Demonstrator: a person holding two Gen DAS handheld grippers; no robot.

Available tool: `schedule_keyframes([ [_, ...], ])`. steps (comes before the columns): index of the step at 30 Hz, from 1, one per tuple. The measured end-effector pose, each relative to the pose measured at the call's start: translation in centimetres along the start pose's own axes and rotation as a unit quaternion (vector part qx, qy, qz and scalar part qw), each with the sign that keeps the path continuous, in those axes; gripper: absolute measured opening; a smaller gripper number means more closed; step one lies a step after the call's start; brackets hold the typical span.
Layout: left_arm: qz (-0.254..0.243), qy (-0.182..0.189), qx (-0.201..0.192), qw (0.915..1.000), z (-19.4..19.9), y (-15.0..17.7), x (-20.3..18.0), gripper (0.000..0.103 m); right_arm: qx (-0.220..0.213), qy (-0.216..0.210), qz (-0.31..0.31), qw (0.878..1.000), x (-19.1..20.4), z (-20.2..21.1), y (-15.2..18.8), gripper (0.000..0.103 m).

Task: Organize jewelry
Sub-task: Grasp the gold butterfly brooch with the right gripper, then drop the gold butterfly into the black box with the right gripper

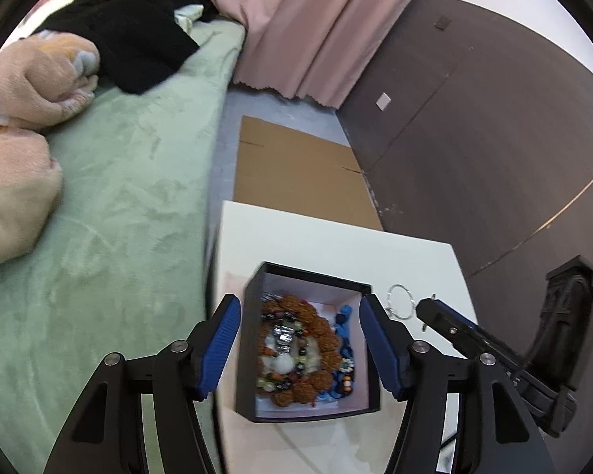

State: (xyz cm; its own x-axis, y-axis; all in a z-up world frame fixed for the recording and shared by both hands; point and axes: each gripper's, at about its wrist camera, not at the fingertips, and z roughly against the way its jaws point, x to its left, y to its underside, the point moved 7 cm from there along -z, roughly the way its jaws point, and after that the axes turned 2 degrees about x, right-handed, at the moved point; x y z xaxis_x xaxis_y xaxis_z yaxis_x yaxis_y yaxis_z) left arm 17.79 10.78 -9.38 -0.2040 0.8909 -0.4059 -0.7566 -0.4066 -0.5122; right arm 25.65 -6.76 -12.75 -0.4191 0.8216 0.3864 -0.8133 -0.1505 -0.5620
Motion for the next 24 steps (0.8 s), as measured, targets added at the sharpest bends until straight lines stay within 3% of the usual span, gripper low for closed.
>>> schedule_keyframes([
  [16, -0.023, -0.074, -0.040, 0.9962, 1.4, 0.0, 4.3, 0.064, 0.003, -0.077, 0.004, 0.997, 5.3, -2.6, -0.1, 0.042],
  [17, -0.019, -0.074, -0.042, 0.9962, 1.4, 0.0, 4.5, 0.064, 0.004, -0.078, 0.003, 0.997, 5.4, -2.7, -0.1, 0.045],
  [19, -0.002, -0.069, -0.050, 0.9964, 1.8, -0.1, 5.1, 0.064, 0.008, -0.084, -0.007, 0.996, 5.4, -2.9, -0.2, 0.064],
  [21, 0.012, -0.056, -0.052, 0.9970, 1.9, -0.3, 5.3, 0.066, -0.002, -0.085, -0.018, 0.996, 5.1, -2.6, -0.4, 0.069],
  [24, 0.027, -0.033, -0.048, 0.9980, 1.9, -0.4, 5.1, 0.079, -0.009, -0.083, -0.029, 0.996, 4.4, -2.1, -0.6, 0.069],
])
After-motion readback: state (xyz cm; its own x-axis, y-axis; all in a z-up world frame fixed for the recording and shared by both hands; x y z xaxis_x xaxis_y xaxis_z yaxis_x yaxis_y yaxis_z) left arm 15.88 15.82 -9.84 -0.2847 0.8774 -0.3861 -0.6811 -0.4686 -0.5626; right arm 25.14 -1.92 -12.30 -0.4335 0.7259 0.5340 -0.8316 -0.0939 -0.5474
